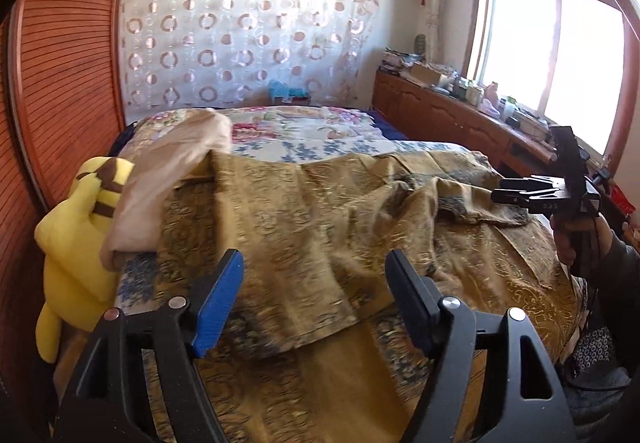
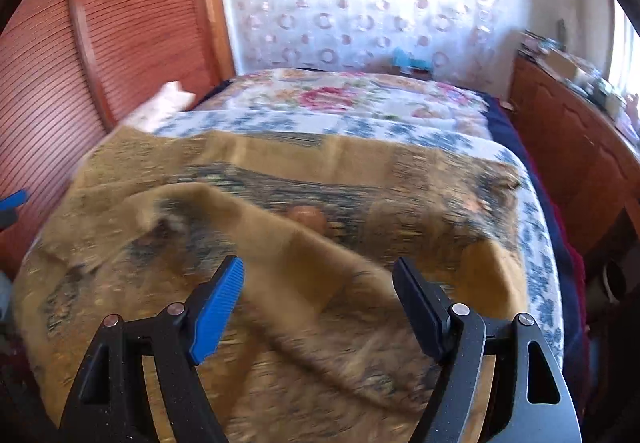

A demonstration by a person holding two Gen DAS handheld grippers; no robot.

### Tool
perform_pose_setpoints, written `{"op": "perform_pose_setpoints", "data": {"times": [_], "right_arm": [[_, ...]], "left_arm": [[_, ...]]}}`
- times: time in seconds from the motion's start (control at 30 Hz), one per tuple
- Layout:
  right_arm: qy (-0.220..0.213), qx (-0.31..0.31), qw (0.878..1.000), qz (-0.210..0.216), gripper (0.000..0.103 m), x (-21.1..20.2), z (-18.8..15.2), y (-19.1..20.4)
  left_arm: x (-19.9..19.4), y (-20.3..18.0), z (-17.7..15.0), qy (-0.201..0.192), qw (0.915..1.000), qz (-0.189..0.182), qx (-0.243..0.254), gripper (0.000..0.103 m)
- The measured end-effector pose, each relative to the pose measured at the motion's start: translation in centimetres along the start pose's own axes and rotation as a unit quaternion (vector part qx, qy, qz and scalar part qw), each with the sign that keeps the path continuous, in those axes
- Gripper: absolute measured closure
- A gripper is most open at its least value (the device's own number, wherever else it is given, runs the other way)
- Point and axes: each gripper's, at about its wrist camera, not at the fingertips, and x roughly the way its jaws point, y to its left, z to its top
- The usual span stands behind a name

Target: Fold small clothes

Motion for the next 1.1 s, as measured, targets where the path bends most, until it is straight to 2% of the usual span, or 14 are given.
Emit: {"op": "perform_pose_setpoints", "data": {"times": [0.07, 0.13, 0.27, 0.37, 0.47, 0.53, 0.57, 0.6, 0.63, 0.67, 0.7, 0.93, 1.1], "right_arm": [[0.009, -0.019, 1.0, 0.023, 0.025, 0.1, -0.1, 1.2], [0.025, -0.04, 0.998, 0.037, 0.031, 0.8, -0.4, 2.3], [0.053, -0.072, 0.996, 0.016, 0.037, 2.5, -1.1, 3.2], [0.061, -0.074, 0.995, 0.002, 0.045, 3.2, -1.2, 2.9], [0.067, -0.076, 0.995, -0.009, 0.065, 3.6, -1.5, 2.3], [0.065, -0.08, 0.995, -0.009, 0.082, 3.7, -1.6, 2.0], [0.064, -0.078, 0.995, -0.002, 0.087, 3.6, -1.6, 1.8], [0.064, -0.074, 0.995, 0.003, 0.094, 3.5, -1.6, 1.6], [0.064, -0.069, 0.996, 0.007, 0.098, 3.4, -1.6, 1.3], [0.062, -0.067, 0.996, 0.01, 0.099, 3.3, -1.5, 1.2], [0.058, -0.066, 0.996, 0.012, 0.099, 2.8, -1.8, 0.9], [0.016, -0.051, 0.998, 0.036, 0.1, -1.9, -3.0, 0.3], [-0.007, -0.04, 0.998, 0.052, 0.1, -5.6, -4.3, 0.2]], "left_arm": [[1.2, -1.1, 0.3, 0.009, 0.9999, -0.006, 0.005, 0.029], [2.6, -2.3, 0.4, 0.026, 0.9995, -0.018, 0.008, 0.029], [5.5, -4.3, 0.2, 0.067, 0.9963, -0.052, 0.016, 0.029], [7.7, -5.3, 0.0, 0.103, 0.9915, -0.078, 0.017, 0.035], [9.1, -6.5, -0.3, 0.131, 0.9876, -0.077, 0.038, 0.04], [9.7, -7.0, -0.3, 0.144, 0.9853, -0.08, 0.048, 0.051], [10.0, -7.1, -0.3, 0.146, 0.985, -0.077, 0.05, 0.063], [10.1, -7.2, -0.3, 0.146, 0.9851, -0.076, 0.051, 0.077], [10.1, -7.1, -0.2, 0.143, 0.9855, -0.076, 0.05, 0.086], [9.8, -7.1, -0.1, 0.137, 0.9862, -0.08, 0.048, 0.093], [9.4, -6.9, 0.1, 0.129, 0.9874, -0.08, 0.045, 0.095], [3.6, -7.1, 0.8, 0.07, 0.9911, -0.097, 0.059, 0.097], [0.8, -7.1, 0.6, 0.054, 0.9905, -0.112, 0.058, 0.097]]}}
